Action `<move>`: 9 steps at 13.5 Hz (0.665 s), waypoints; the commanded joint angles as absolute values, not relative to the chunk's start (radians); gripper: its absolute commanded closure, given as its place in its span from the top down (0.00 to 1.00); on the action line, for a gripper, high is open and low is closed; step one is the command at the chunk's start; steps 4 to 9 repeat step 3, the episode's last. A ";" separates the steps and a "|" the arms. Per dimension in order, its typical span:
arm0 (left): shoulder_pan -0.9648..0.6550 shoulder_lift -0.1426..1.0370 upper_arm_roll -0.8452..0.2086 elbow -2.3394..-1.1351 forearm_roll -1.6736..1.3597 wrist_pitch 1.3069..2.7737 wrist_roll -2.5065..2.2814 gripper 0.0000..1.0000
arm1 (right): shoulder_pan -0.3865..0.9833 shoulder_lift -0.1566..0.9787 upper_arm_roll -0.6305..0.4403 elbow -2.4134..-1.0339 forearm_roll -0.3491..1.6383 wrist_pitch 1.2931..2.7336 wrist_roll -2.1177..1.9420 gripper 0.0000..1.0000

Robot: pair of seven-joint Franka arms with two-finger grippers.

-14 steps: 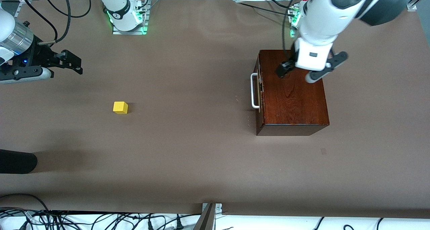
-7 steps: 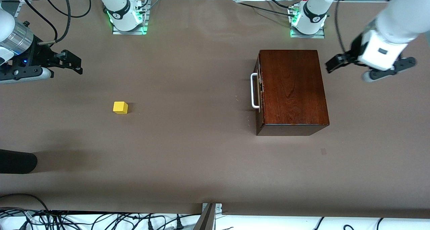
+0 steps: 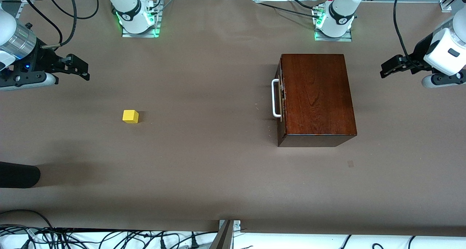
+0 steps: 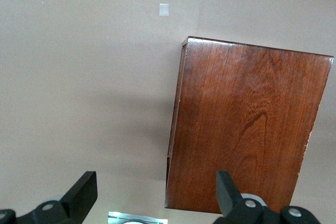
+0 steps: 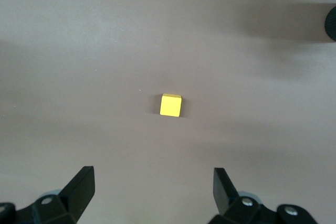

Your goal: Open drawer, take yellow block, close drawer

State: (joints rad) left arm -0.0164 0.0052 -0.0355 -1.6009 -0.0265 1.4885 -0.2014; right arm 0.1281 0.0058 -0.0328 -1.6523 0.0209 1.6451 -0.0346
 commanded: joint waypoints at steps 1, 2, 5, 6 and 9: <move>0.005 -0.023 -0.038 -1.629 -0.041 1.499 -0.158 1.00 | 0.127 0.003 -0.028 -1.647 0.020 1.647 -0.029 1.00; 0.006 -0.025 -0.038 -1.621 -0.041 1.499 -0.158 1.00 | 0.127 0.003 -0.028 -1.647 0.020 1.647 -0.031 1.00; 0.008 -0.023 -0.038 -1.614 -0.041 1.497 -0.156 1.00 | 0.129 0.003 -0.026 -1.647 0.020 1.646 -0.029 1.00; 0.008 -0.023 -0.038 -1.614 -0.041 1.497 -0.156 1.00 | 0.129 0.003 -0.026 -1.647 0.020 1.646 -0.029 1.00; 0.008 -0.023 -0.038 -1.614 -0.041 1.497 -0.156 1.00 | 0.129 0.003 -0.026 -1.647 0.020 1.646 -0.029 1.00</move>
